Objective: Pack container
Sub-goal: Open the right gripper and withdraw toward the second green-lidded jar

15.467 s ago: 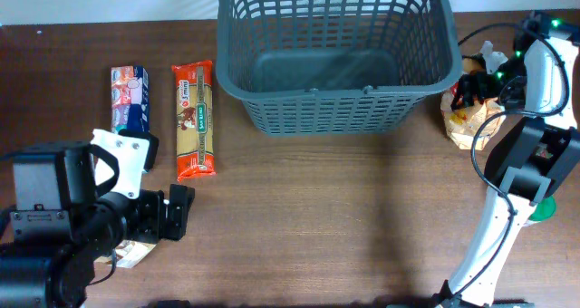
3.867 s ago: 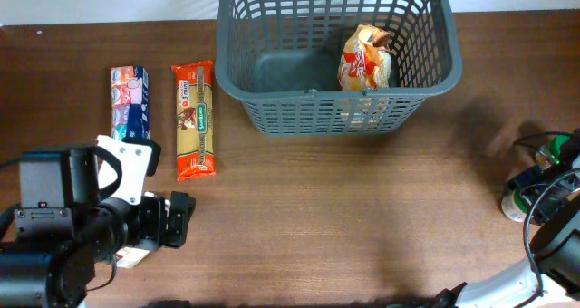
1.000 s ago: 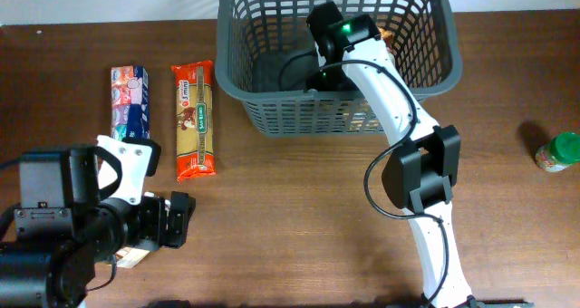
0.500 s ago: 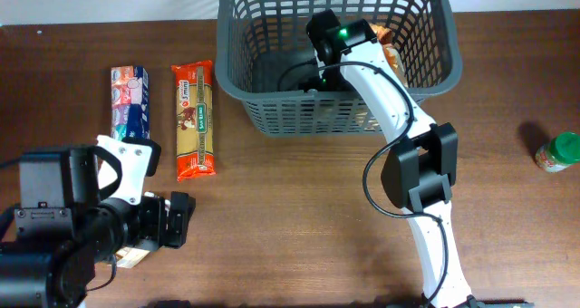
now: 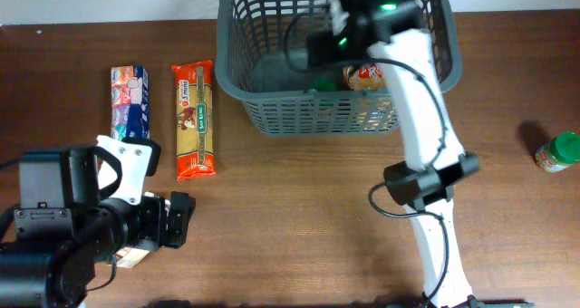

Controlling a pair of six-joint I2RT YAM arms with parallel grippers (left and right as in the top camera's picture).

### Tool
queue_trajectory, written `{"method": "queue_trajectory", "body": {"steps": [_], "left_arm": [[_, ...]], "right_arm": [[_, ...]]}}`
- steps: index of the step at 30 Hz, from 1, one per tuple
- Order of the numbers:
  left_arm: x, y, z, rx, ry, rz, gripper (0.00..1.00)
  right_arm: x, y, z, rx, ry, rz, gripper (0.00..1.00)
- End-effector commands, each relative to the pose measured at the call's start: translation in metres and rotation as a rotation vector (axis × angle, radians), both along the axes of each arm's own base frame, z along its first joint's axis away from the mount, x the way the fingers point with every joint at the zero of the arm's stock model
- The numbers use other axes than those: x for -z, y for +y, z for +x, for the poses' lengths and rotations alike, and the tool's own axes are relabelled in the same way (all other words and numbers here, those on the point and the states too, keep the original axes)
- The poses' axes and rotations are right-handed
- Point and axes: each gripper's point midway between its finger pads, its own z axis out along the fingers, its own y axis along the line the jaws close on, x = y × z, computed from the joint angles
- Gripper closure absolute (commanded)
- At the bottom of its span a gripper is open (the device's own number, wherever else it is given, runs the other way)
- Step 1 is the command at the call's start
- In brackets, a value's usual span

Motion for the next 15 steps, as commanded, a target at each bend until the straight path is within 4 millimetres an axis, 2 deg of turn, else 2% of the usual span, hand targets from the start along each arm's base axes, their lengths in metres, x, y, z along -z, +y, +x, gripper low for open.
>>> {"method": "queue_trajectory", "body": {"steps": [1, 4, 6, 7, 8, 9, 12, 15], "left_arm": [[-0.004, 0.002, 0.001, -0.014, -0.010, 0.003, 0.01], [-0.004, 0.002, 0.001, -0.014, -0.010, 0.003, 0.01], [-0.004, 0.002, 0.001, -0.014, -0.010, 0.003, 0.01], [-0.004, 0.002, 0.001, -0.014, -0.010, 0.003, 0.01], [-0.004, 0.002, 0.001, -0.014, -0.010, 0.003, 0.01], [-0.004, 0.002, 0.001, -0.014, -0.010, 0.003, 0.01], [-0.004, 0.002, 0.001, -0.014, -0.010, 0.003, 0.01], [-0.004, 0.002, 0.001, -0.014, -0.010, 0.003, 0.01]], "right_arm": [[-0.068, -0.058, -0.008, 0.169, -0.143, 0.054, 0.01], [-0.097, -0.105, -0.015, 0.295, -0.206, 0.063, 0.01], [-0.117, -0.142, -0.023, 0.417, -0.243, 0.100, 0.01], [-0.129, -0.169, -0.030, 0.507, -0.268, 0.130, 0.01], [-0.134, -0.180, -0.033, 0.545, -0.278, 0.144, 0.01], [-0.143, -0.204, -0.041, 0.619, -0.298, 0.163, 0.01], [-0.154, -0.252, -0.058, 0.729, -0.327, 0.162, 0.01], [-0.153, -0.289, -0.077, 0.828, -0.306, 0.141, 0.01]]}}
